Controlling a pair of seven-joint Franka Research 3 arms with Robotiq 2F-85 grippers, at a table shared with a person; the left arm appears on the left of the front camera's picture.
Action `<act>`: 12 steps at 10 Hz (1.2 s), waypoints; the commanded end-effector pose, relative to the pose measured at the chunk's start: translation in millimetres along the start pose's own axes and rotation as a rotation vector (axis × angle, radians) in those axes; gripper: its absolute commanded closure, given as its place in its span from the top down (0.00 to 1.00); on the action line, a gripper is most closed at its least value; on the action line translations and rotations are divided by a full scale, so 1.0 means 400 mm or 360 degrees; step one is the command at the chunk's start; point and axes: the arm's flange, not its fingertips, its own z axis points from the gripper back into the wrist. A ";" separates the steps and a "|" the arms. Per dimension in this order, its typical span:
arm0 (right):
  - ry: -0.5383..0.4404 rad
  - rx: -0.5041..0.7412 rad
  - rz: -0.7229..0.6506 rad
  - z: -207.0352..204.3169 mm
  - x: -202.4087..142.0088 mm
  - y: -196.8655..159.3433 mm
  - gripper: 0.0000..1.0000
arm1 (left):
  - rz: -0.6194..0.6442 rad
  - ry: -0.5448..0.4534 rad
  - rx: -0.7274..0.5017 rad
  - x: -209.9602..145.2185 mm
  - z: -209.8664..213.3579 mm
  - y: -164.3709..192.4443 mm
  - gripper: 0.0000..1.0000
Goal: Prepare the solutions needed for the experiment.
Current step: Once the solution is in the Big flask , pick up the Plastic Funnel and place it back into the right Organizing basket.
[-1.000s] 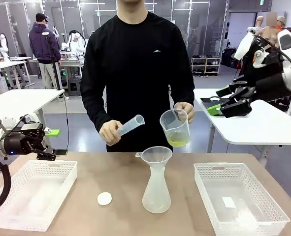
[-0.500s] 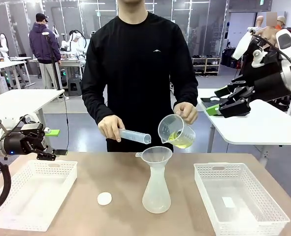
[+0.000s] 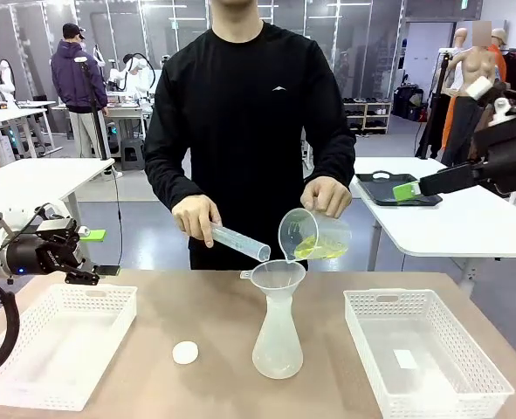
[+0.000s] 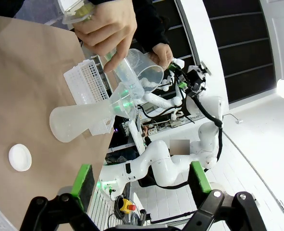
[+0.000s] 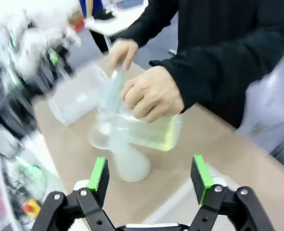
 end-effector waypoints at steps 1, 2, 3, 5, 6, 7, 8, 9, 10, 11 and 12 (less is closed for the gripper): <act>-0.0025 0.0154 -0.0454 0.009 -0.011 -0.029 0.86 | -0.0003 -0.0008 -0.0006 -0.002 -0.001 -0.007 1.00; 0.0027 0.0145 -0.0564 0.012 -0.029 -0.055 0.86 | -0.0003 -0.0008 -0.0006 -0.002 -0.001 -0.007 1.00; 0.0104 0.0141 -0.0649 0.005 -0.050 -0.076 0.86 | -0.0003 -0.0008 -0.0006 -0.002 -0.001 -0.007 1.00; 0.0243 0.0115 -0.0820 -0.033 -0.083 -0.133 0.86 | -0.0003 -0.0008 -0.0006 -0.002 -0.001 -0.007 1.00; 0.0268 0.0191 -0.0887 -0.048 -0.097 -0.160 0.86 | -0.0003 -0.0008 -0.0006 -0.002 -0.001 -0.007 1.00; 0.0276 0.0268 -0.0982 -0.058 -0.115 -0.189 0.86 | -0.0003 -0.0008 -0.0006 -0.002 -0.001 -0.007 1.00; 0.0240 0.0413 -0.1084 -0.067 -0.135 -0.210 0.86 | -0.0003 -0.0008 -0.0006 -0.002 -0.001 -0.007 1.00; 0.0229 0.0531 -0.1199 -0.078 -0.155 -0.229 0.86 | -0.0003 -0.0008 -0.0006 -0.002 -0.001 -0.007 1.00; 0.0228 0.0551 -0.1279 -0.090 -0.177 -0.258 0.86 | -0.0003 -0.0008 -0.0006 -0.002 -0.001 -0.007 1.00; 0.0207 0.0575 -0.1304 -0.100 -0.193 -0.276 0.86 | -0.0003 -0.0008 -0.0006 -0.002 -0.001 -0.007 1.00; 0.0157 0.0610 -0.1320 -0.110 -0.206 -0.294 0.86 | -0.0003 -0.0008 -0.0006 -0.002 -0.001 -0.007 1.00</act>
